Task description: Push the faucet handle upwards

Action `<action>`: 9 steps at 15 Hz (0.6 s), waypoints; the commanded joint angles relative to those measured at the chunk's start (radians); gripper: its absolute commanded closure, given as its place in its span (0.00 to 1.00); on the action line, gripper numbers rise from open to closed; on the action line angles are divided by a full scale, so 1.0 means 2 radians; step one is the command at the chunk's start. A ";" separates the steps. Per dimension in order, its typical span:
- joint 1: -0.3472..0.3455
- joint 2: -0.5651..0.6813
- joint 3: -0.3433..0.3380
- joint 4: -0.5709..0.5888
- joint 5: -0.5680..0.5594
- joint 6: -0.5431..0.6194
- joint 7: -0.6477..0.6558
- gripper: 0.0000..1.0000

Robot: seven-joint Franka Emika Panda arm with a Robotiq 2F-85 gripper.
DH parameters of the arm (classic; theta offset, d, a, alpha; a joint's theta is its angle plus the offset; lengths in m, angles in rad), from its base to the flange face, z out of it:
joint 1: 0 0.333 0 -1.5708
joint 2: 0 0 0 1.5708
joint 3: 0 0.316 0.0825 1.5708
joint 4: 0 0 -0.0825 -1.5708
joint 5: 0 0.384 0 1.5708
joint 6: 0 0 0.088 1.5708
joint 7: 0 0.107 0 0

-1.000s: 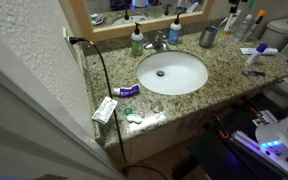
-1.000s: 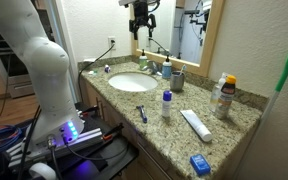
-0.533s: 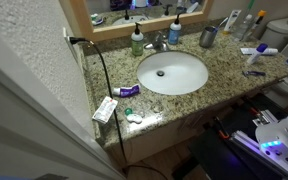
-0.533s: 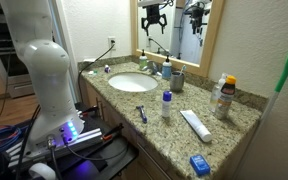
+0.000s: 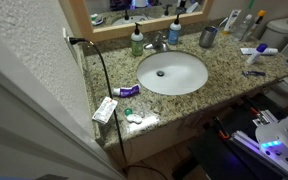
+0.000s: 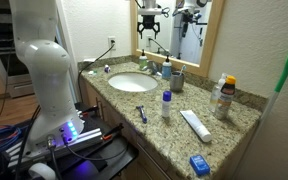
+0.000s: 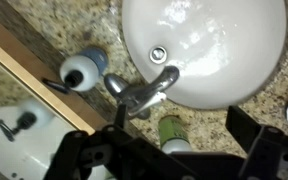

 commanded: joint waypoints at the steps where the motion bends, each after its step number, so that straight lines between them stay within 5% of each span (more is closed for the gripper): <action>1: 0.003 0.073 0.030 0.074 0.064 -0.016 -0.019 0.00; 2: 0.004 0.040 0.024 0.034 0.033 -0.001 -0.001 0.00; 9: 0.003 0.071 0.033 0.067 0.051 -0.004 -0.002 0.00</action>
